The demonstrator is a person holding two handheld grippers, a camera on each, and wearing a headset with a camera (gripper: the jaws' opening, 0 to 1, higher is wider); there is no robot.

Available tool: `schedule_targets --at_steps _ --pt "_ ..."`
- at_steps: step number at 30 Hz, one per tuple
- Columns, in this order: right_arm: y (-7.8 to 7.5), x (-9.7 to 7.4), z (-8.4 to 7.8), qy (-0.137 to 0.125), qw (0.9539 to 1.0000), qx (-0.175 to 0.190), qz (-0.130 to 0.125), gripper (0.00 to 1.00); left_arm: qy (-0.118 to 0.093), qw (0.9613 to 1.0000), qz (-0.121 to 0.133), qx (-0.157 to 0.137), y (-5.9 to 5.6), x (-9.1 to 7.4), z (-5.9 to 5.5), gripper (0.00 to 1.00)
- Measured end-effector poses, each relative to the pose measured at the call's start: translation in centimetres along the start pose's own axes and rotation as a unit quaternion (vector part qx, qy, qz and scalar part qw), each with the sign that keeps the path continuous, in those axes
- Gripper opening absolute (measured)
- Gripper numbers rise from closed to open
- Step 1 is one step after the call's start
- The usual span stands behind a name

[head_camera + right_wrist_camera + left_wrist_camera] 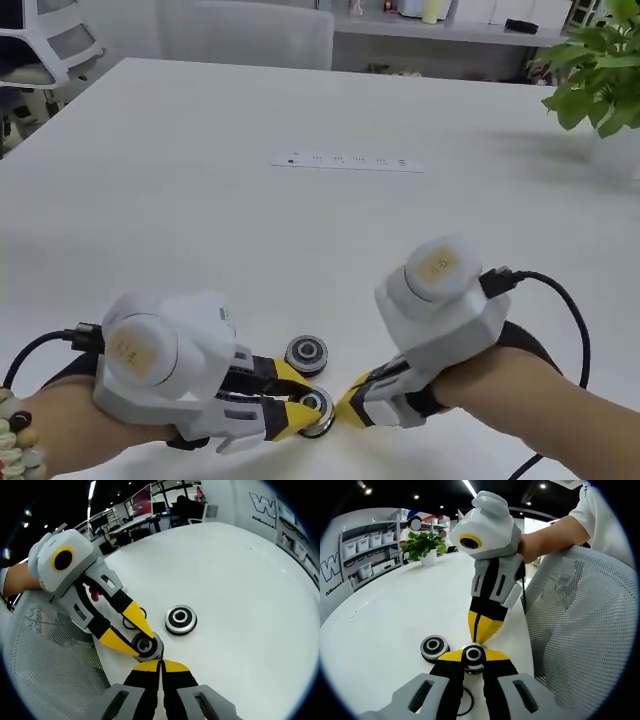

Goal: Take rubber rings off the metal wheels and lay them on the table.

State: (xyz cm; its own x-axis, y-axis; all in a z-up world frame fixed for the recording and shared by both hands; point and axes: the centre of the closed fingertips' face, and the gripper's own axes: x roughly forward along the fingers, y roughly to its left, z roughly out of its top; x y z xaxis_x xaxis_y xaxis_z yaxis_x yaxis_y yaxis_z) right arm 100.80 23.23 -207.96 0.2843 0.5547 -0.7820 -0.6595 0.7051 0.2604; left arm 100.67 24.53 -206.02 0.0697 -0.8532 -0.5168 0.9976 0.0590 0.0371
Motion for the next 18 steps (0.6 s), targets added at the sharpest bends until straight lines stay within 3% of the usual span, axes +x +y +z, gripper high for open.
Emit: schedule_targets --at_steps 5,15,16,17,18 --pt "-0.1 -0.2 0.1 -0.011 0.999 0.04 0.013 0.0 0.0 1.0 0.001 0.0 0.0 0.0 0.0 0.08" --pt "-0.2 -0.2 0.4 -0.024 0.9976 0.062 0.02 0.0 0.001 1.0 0.003 0.003 0.1 0.0 0.0 0.08" --pt "-0.6 -0.4 0.9 -0.041 0.9964 0.073 0.01 0.0 0.001 1.0 0.004 0.002 0.2 -0.1 0.0 0.08" --pt "-0.4 -0.7 1.8 -0.061 0.9949 0.076 0.024 0.0 0.0 1.0 0.003 0.001 0.2 -0.1 0.0 0.08" --pt "0.0 -0.9 1.8 -0.059 0.9925 0.101 0.037 0.0 0.0 1.0 0.004 0.001 0.2 -0.1 0.0 0.08"
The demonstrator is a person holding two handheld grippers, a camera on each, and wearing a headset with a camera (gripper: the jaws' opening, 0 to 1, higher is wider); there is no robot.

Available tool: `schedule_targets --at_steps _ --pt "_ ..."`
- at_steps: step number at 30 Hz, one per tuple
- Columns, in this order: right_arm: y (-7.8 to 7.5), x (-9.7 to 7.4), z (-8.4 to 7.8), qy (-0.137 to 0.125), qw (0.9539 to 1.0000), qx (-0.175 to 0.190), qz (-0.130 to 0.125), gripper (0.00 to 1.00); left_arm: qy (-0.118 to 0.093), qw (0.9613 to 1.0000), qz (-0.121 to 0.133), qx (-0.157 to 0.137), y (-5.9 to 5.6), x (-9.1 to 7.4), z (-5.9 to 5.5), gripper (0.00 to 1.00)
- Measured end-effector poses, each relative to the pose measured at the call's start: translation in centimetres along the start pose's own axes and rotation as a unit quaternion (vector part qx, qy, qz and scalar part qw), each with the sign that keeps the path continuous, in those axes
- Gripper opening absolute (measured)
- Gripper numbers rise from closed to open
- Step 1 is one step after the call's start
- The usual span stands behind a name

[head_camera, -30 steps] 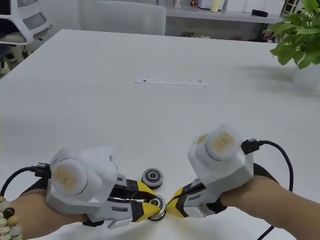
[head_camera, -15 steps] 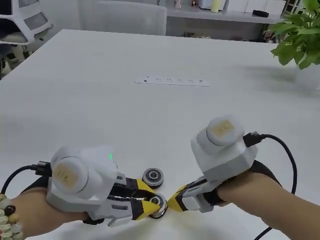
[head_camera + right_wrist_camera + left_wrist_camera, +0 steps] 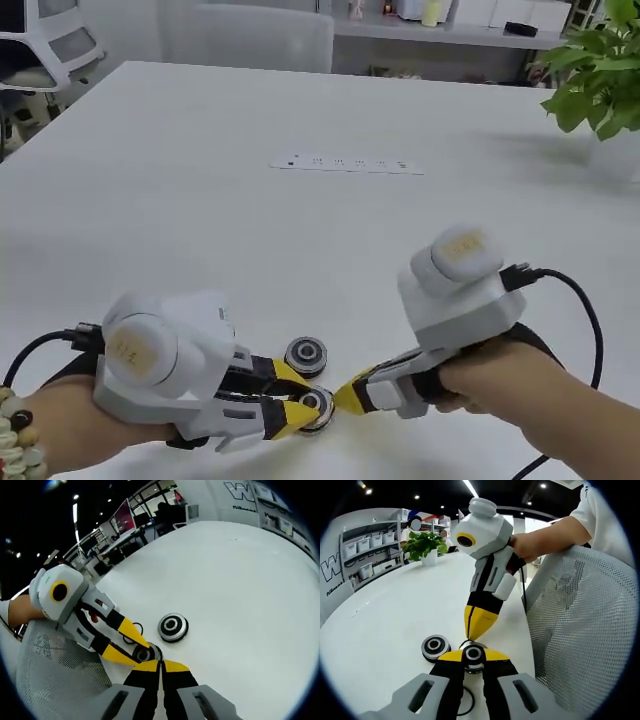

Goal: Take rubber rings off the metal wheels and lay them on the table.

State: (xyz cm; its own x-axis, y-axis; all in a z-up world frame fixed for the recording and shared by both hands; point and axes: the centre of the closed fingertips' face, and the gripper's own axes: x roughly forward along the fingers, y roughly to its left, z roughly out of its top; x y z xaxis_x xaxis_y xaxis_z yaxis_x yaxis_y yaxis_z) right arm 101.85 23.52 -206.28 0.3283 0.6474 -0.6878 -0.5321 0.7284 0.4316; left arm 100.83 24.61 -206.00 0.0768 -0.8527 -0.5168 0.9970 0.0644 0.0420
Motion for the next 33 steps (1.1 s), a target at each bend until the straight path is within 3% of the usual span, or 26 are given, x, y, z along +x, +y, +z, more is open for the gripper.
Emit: schedule_targets --at_steps 1,6,10,12,13,14,16,19,26,33 --pt "-0.6 -0.2 0.9 -0.029 0.9995 0.001 -0.012 0.0 0.0 1.0 0.0 0.0 0.0 0.0 0.0 0.08" --pt "-1.2 -0.7 0.9 -0.028 0.9994 0.018 -0.01 0.0 -0.003 1.0 0.0 -0.002 0.0 0.0 0.0 0.08" --pt "-1.1 -0.1 -0.5 0.014 0.9978 -0.062 -0.018 0.0 -0.004 1.0 0.0 -0.002 0.0 0.0 0.0 0.08" --pt "-0.7 0.4 -1.0 0.03 0.9932 -0.111 -0.018 0.0 -0.004 1.0 0.0 -0.002 0.0 0.0 0.0 0.08" --pt "-0.7 0.6 -1.3 0.042 0.9869 -0.153 -0.026 0.0 -0.004 1.0 0.0 -0.001 0.0 0.0 0.0 0.08" --pt "-0.7 0.6 -1.4 0.044 0.9855 -0.162 -0.027 0.0 -0.004 1.0 0.0 -0.001 0.0 0.0 0.0 0.08" --pt "-0.4 0.9 -2.2 0.061 0.9782 -0.197 -0.022 0.0 -0.004 1.0 0.0 -0.001 0.0 0.0 0.0 0.08" --pt "0.0 1.0 -2.2 0.06 0.9748 -0.214 -0.014 0.03 -0.004 1.0 0.0 -0.001 0.0 0.0 0.0 0.08" --pt "0.2 1.0 -2.2 0.058 0.9741 -0.218 -0.001 0.16 -0.006 1.0 0.0 -0.002 0.0 0.0 0.0 0.08" --pt "1.0 1.5 -2.3 0.055 0.9665 -0.25 0.011 0.18 -0.006 1.0 0.0 -0.003 0.1 0.0 0.0 0.08"
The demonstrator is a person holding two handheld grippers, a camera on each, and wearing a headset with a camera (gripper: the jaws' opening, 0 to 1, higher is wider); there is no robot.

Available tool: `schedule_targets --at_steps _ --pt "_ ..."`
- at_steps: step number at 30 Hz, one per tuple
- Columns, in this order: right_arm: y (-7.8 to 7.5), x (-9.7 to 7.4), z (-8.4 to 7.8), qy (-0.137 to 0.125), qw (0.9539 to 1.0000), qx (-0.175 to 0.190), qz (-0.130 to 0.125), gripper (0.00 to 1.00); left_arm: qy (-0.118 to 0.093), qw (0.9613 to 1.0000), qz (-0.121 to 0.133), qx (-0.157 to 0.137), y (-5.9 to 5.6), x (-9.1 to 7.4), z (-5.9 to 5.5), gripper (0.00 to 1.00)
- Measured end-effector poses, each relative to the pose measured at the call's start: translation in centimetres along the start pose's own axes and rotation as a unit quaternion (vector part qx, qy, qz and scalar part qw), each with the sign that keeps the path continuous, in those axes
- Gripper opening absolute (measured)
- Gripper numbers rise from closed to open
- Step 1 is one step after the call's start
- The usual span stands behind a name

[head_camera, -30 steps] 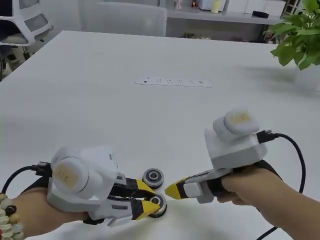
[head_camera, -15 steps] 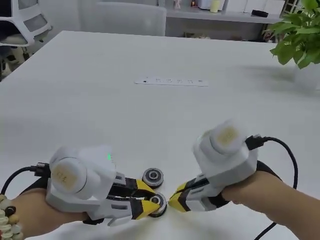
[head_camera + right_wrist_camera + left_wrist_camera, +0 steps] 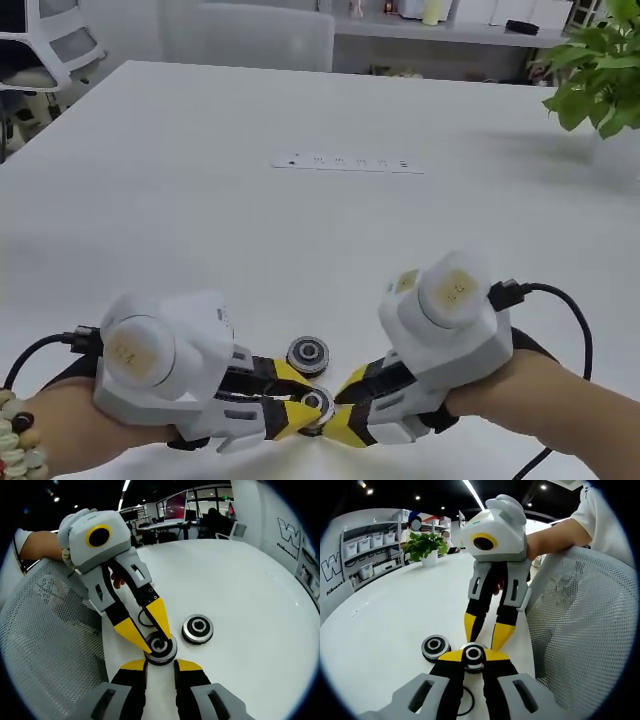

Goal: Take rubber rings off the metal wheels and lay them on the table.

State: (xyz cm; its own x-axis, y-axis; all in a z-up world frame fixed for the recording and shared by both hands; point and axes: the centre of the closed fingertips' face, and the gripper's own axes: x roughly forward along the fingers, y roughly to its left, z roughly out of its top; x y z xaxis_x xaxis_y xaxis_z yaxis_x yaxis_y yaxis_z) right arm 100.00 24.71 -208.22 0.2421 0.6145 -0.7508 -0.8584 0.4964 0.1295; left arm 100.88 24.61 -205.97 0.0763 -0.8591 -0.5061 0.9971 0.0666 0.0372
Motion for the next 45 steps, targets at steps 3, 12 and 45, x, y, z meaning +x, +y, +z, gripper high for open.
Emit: schedule_targets --at_steps 3,12,45 --pt "-0.1 0.1 0.2 -0.008 0.9999 -0.007 -0.002 0.2 -0.001 1.0 0.0 0.0 0.0 0.0 0.0 0.08" --pt "-0.7 -0.1 -0.6 0.003 0.9972 -0.072 -0.018 0.0 -0.003 0.9999 0.0 -0.01 0.1 0.0 0.0 0.08" --pt "-1.4 -1.6 1.1 -0.06 0.9774 0.203 0.011 0.0 -0.001 1.0 0.005 -0.003 0.2 -0.1 0.0 0.08"
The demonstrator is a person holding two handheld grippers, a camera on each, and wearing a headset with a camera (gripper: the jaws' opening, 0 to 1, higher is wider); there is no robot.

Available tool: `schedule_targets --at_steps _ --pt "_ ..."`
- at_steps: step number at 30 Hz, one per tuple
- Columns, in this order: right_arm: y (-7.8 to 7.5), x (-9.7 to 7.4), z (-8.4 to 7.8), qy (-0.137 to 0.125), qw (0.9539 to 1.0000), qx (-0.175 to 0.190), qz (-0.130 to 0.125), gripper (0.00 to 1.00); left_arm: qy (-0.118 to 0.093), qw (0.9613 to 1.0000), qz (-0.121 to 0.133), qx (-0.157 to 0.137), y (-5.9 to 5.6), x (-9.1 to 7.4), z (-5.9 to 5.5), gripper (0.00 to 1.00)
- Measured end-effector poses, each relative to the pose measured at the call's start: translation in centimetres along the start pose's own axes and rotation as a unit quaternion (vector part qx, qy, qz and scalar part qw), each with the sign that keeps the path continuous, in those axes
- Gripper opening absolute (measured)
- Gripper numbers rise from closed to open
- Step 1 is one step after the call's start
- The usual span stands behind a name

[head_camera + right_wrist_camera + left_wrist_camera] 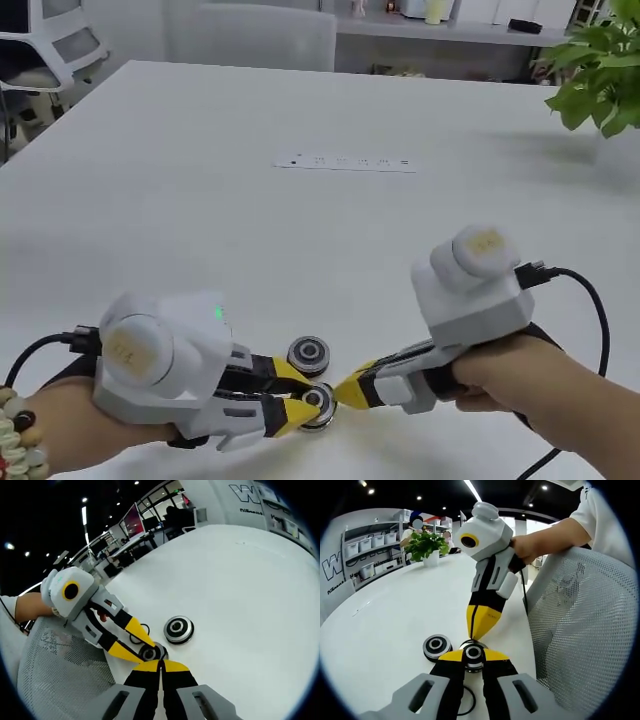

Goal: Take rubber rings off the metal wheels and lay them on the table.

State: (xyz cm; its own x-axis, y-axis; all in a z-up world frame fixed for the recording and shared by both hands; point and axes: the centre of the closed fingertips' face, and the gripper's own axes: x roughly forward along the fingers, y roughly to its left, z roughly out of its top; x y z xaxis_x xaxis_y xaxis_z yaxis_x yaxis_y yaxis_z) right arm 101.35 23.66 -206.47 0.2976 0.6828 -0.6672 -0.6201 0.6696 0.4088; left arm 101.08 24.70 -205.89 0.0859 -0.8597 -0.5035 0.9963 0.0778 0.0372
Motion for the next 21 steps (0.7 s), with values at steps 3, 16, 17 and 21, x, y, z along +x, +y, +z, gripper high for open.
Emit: schedule_targets --at_steps 3,16,17,21 --pt "0.2 0.0 0.1 0.0 1.0 0.002 0.004 0.0 0.001 1.0 0.0 0.001 0.0 0.0 0.0 0.08" --pt "0.8 0.0 0.1 0.004 0.9999 0.0 0.015 0.0 0.001 1.0 -0.005 0.002 -0.2 0.1 0.0 0.08" --pt "2.5 0.1 1.1 -0.021 0.9978 0.006 0.063 0.0 0.0 1.0 -0.005 0.002 -0.2 0.1 0.0 0.08" --pt "2.7 -0.3 2.8 -0.047 0.9982 -0.011 0.037 0.0 0.0 1.0 -0.004 0.002 -0.2 0.1 0.0 0.08"
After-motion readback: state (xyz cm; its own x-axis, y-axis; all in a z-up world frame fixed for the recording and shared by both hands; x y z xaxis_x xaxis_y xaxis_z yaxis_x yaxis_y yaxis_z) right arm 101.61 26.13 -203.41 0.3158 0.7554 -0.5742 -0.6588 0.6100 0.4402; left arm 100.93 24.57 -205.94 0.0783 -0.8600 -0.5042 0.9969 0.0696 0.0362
